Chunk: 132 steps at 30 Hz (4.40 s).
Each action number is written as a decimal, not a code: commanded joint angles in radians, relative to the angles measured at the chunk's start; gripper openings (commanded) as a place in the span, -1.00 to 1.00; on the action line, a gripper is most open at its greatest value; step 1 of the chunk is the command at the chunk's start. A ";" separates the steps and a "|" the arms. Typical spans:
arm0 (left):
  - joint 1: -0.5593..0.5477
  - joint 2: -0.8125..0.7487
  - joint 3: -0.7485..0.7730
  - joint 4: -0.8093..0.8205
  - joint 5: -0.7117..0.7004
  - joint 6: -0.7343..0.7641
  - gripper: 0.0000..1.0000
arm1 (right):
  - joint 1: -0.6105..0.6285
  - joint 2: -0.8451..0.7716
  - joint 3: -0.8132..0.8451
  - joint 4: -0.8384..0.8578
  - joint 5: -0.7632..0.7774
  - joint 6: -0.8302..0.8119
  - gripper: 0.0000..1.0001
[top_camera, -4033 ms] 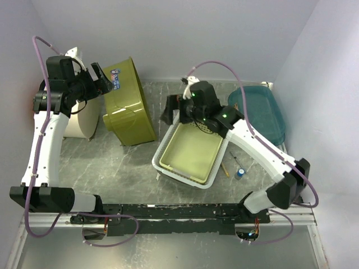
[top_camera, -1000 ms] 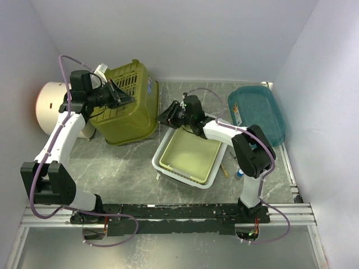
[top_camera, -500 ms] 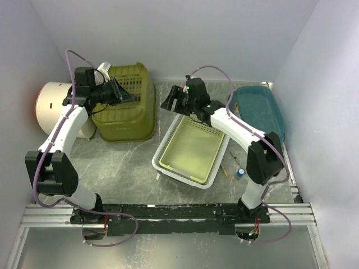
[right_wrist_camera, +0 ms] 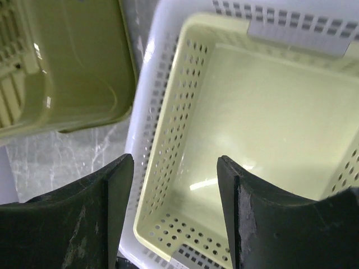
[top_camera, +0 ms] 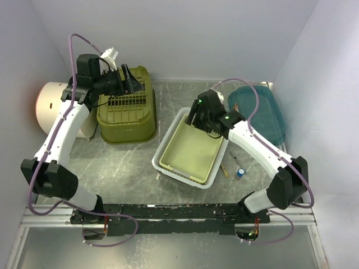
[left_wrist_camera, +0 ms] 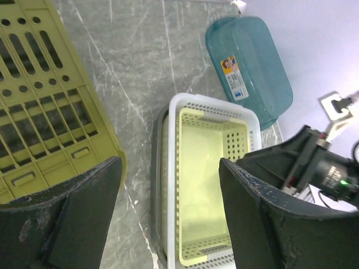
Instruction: Turn the large container upside down
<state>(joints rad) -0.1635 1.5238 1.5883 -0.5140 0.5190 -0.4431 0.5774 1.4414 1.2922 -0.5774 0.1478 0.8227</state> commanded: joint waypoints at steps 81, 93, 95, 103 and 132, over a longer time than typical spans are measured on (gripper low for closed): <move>-0.056 -0.313 0.481 -0.278 -0.424 -0.021 0.83 | 0.393 0.319 0.110 1.040 -1.237 0.228 -1.00; -0.056 -0.306 0.409 -0.285 -0.440 -0.006 0.86 | 0.400 0.573 0.159 0.962 -1.321 0.330 -1.00; -0.056 -0.309 0.392 -0.279 -0.439 -0.006 0.86 | 0.388 0.607 0.178 0.814 -1.288 0.251 -1.00; -0.056 -0.312 0.362 -0.273 -0.444 -0.001 0.86 | 0.274 0.641 0.179 0.510 -1.156 0.040 -1.00; -0.056 -0.303 0.242 -0.239 -0.382 -0.001 0.87 | 0.288 0.362 0.208 0.101 -0.556 -0.347 0.64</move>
<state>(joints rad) -0.2195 1.2221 1.8534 -0.7898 0.0906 -0.4526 0.8326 1.8763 1.5558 -0.4713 -0.5396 0.5266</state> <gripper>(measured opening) 0.933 0.805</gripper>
